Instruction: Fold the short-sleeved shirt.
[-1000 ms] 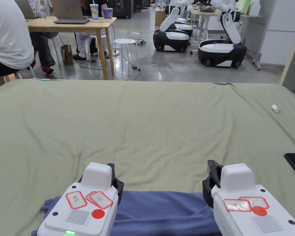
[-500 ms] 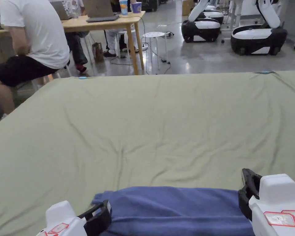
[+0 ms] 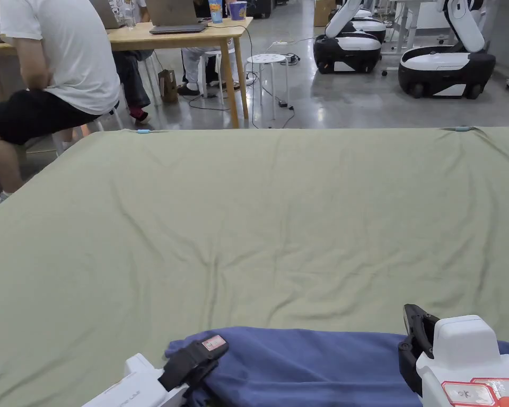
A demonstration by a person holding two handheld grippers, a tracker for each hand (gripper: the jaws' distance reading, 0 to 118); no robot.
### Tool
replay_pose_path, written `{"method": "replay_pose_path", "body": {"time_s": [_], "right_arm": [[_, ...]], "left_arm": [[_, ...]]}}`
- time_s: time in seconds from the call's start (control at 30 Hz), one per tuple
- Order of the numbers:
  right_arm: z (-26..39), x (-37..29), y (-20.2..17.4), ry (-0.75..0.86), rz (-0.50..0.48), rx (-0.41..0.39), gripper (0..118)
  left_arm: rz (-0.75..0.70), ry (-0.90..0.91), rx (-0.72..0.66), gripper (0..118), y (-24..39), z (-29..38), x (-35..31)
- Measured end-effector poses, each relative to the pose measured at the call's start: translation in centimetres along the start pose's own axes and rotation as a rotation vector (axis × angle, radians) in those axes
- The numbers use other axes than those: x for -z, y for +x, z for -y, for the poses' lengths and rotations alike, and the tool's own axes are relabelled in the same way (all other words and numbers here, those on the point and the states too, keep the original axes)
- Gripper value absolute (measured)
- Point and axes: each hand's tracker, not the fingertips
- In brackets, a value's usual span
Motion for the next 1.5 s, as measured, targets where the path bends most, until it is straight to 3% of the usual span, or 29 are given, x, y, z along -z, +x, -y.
{"method": "replay_pose_path", "body": {"time_s": [0.07, 0.17, 0.4, 0.5, 0.77, 0.9, 1.03, 1.07, 1.1, 1.17, 1.2, 1.37, 1.43, 1.5], "right_arm": [[0.0, 0.0, 0.2, 0.0, 0.002, 0.001, 0], [-0.1, -0.1, 0.7, -0.001, 0.007, -0.004, 0], [0.3, -0.2, 1.7, -0.014, 0.006, 0.003, 0], [0.6, -0.1, 2.0, -0.022, -0.005, 0.001, 0], [1.2, 0.3, 3.8, -0.064, -0.032, 0.014, 0], [1.4, 0.1, 5.3, -0.069, -0.04, 0.029, 0], [1.8, 0.0, 6.8, -0.072, -0.047, 0.035, 0], [1.8, -0.1, 7.1, -0.073, -0.051, 0.04, 0], [1.9, -0.3, 7.4, -0.074, -0.052, 0.043, 0], [2.1, -0.5, 7.7, -0.074, -0.057, 0.044, 0], [2.3, -0.6, 7.9, -0.075, -0.061, 0.044, 0], [3.0, -0.4, 8.1, -0.096, -0.081, 0.069, 0], [3.2, -0.4, 7.9, -0.097, -0.085, 0.075, 0], [3.3, -0.4, 7.7, -0.099, -0.089, 0.075, 0]], "left_arm": [[-0.13, 0.056, 0.057, 13, -3.0, -0.4, 2.0], [-0.079, 0.092, 0.078, 12, -2.9, -0.7, 0.7], [-0.338, 0.278, 0.442, 12, 0.3, -4.0, -4.5], [-0.471, 0.275, 0.72, 12, 3.5, -2.8, -5.2], [-0.507, 0.155, 1.331, 11, 11.9, 9.5, 1.5], [-0.539, 0.026, 1.61, 11, 12.4, 16.8, 6.8], [-0.693, -0.136, 1.878, 16, 9.4, 21.4, 11.4], [-0.726, -0.153, 1.896, 24, 8.8, 21.7, 11.9], [-0.748, -0.149, 1.877, 41, 8.3, 21.3, 11.9], [-0.677, -0.093, 1.744, 78, 9.3, 20.5, 11.0], [-0.597, -0.085, 1.651, 89, 10.5, 19.6, 9.9], [-0.32, -0.034, 1.23, 90, 15.0, 15.0, 5.4], [-0.315, 0.009, 1.109, 90, 15.0, 13.0, 4.2], [-0.377, 0.027, 1.082, 89, 14.3, 12.3, 4.1]]}}
